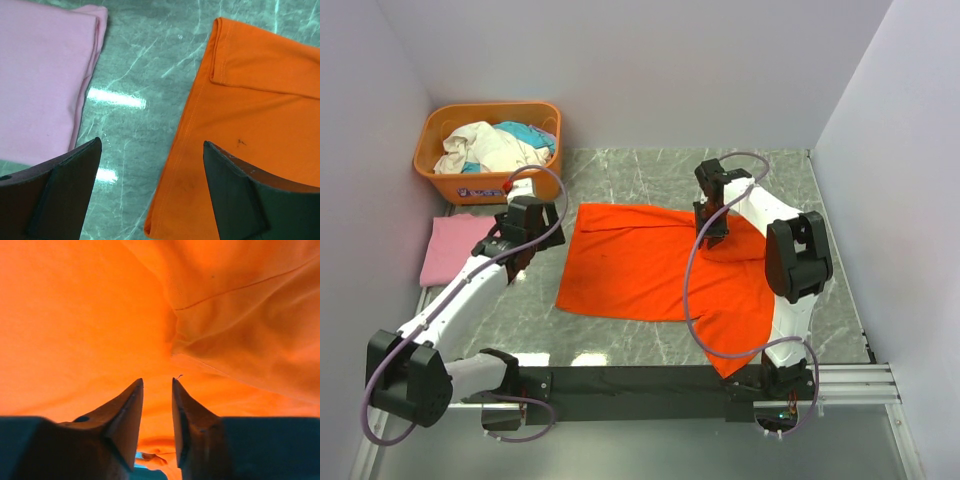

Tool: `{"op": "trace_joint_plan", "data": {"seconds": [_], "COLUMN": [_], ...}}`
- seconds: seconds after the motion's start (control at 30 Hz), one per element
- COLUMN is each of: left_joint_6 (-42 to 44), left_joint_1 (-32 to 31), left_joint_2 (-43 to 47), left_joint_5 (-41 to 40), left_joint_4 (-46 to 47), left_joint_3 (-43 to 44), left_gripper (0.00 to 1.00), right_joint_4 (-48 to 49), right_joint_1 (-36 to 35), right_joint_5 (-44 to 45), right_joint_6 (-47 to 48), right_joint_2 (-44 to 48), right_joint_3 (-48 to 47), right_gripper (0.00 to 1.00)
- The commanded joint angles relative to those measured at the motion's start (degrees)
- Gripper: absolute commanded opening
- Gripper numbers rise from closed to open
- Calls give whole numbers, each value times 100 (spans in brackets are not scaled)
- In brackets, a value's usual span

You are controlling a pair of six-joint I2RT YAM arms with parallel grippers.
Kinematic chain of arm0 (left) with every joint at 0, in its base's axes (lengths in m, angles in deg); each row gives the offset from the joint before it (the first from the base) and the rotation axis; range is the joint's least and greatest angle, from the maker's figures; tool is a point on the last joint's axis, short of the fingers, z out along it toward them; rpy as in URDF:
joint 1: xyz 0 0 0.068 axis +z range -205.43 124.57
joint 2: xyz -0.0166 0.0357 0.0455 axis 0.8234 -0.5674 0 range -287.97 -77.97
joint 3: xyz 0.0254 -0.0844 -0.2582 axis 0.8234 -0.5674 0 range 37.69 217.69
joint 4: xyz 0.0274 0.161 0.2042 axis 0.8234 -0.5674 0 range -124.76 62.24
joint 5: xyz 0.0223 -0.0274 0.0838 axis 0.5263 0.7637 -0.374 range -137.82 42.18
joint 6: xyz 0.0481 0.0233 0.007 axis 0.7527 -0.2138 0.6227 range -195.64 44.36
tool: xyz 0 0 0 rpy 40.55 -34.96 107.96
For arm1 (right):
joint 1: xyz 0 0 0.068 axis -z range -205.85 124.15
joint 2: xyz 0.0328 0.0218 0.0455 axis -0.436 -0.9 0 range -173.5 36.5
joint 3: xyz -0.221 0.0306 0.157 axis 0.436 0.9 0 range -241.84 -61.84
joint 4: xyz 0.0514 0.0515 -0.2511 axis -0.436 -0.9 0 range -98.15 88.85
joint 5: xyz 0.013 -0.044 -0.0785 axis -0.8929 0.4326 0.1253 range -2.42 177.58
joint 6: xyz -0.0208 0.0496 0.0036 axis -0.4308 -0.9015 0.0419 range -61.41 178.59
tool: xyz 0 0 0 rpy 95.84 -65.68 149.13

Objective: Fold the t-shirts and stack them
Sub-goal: Fold the T-shirt at the center of the board.

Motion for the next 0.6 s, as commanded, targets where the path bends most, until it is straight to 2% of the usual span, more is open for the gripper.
{"op": "trace_joint_plan", "data": {"seconds": [0.0,0.17,0.2,0.3,0.43,0.57], "left_joint_6": [-35,-473,-570,-1009,-1650,-1889], "left_joint_1": [13,13,13,13,-13,-101], "left_joint_2": [-196,-872,-987,-1584,-2435,-3087], "left_joint_5": [107,264,317,370,318,134], "left_joint_4": [36,-132,-71,0,158,185], "left_joint_3": [248,915,995,1338,1707,2032], "left_gripper": [88,86,85,80,65,59], "right_joint_4": [241,863,1030,1821,2718,3149], "right_joint_1": [63,502,782,1336,2154,2419], "right_joint_5": [-109,190,313,200,-221,-354], "right_joint_6": [-131,-385,-473,-1008,-1667,-1801], "right_joint_2": [429,1474,1632,2230,2766,2803], "right_joint_3": [98,466,571,1221,2126,2391], "right_gripper": [38,41,41,41,41,41]}}
